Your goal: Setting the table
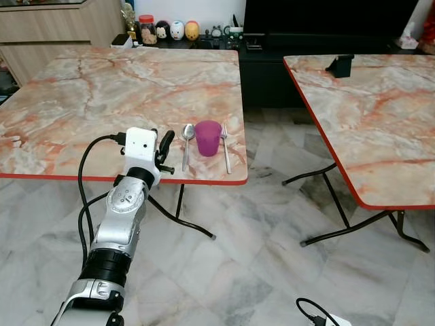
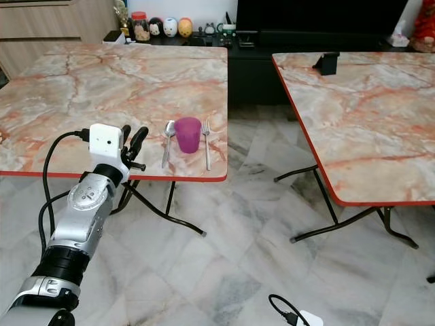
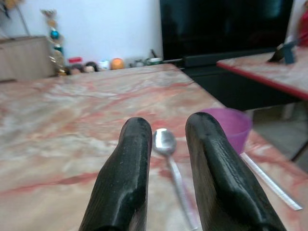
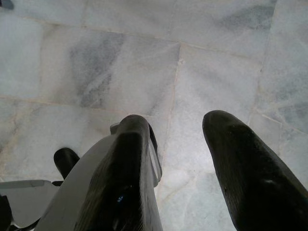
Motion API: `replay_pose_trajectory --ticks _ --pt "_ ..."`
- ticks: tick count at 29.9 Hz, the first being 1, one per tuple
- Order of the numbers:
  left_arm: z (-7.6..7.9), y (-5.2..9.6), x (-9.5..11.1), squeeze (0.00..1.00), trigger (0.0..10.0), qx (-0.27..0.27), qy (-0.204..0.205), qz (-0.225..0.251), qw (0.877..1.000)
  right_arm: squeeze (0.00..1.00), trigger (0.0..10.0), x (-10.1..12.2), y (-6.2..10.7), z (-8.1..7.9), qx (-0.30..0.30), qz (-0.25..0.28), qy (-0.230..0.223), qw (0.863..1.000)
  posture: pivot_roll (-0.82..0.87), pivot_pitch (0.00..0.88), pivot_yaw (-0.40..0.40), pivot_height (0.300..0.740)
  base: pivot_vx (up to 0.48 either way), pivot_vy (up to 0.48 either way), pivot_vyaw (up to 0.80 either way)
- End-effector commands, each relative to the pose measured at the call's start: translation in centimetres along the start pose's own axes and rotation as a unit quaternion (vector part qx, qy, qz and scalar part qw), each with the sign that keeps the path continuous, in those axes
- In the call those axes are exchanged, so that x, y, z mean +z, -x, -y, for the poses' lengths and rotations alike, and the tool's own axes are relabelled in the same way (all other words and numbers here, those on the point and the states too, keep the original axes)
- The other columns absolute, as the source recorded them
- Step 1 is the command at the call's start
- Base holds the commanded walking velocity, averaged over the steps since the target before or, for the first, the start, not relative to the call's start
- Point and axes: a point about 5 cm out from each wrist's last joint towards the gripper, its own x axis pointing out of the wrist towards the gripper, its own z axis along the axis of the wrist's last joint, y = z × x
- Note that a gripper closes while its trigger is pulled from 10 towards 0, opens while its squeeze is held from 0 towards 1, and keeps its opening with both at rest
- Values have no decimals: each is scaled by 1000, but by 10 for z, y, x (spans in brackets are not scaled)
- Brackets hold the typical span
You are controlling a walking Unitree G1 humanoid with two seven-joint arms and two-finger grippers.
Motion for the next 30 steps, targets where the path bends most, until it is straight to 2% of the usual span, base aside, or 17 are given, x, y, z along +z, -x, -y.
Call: replay_pose_trajectory --ticks 1,3,5,7,9,13,14,18,23,27,30 --pt "1 -4 4 0 10000 -14 21 10 1000 0 10000 1 0 2 -5 7 -3 1000 91 0 -10 711 0 0 0" --pt "6 -5 2 0 10000 -15 55 8 998 0 10000 0 0 1 -4 7 -5 1000 108 0 -26 711 0 0 0" --pt "8 -5 3 0 10000 -18 62 10 998 0 10000 0 0 1 -4 7 -5 1000 111 0 -30 711 0 0 0" --pt "17 -2 1 0 10000 -49 40 8 998 0 10000 3 0 -1 4 11 3 1000 100 0 -20 711 0 0 0" --pt "17 1 -2 0 10000 -48 32 8 998 0 10000 4 0 -2 9 13 12 1000 95 0 -15 711 0 0 0" --pt "7 19 -10 0 10000 -7 12 10 1000 0 10000 10 -1 -7 38 26 88 995 94 0 2 711 0 0 0" --pt "6 21 -11 0 10000 -4 12 9 1000 0 10000 10 -1 -7 41 26 92 995 94 0 2 711 0 0 0" --pt "3 34 -11 0 10000 -3 -36 14 999 0 10000 4 0 -4 38 17 81 996 112 0 -9 711 0 0 0" --pt "1 40 -13 0 10000 9 -24 11 1000 0 10000 -4 1 3 20 3 63 998 104 0 -13 711 0 0 0" --pt "5 28 -8 0 10000 11 -14 16 1000 0 10000 -5 2 7 9 8 35 999 111 0 -23 711 0 0 0" --pt "7 24 -6 0 10000 13 -9 17 1000 0 10000 -6 2 8 6 9 35 999 108 0 -19 711 0 0 0"
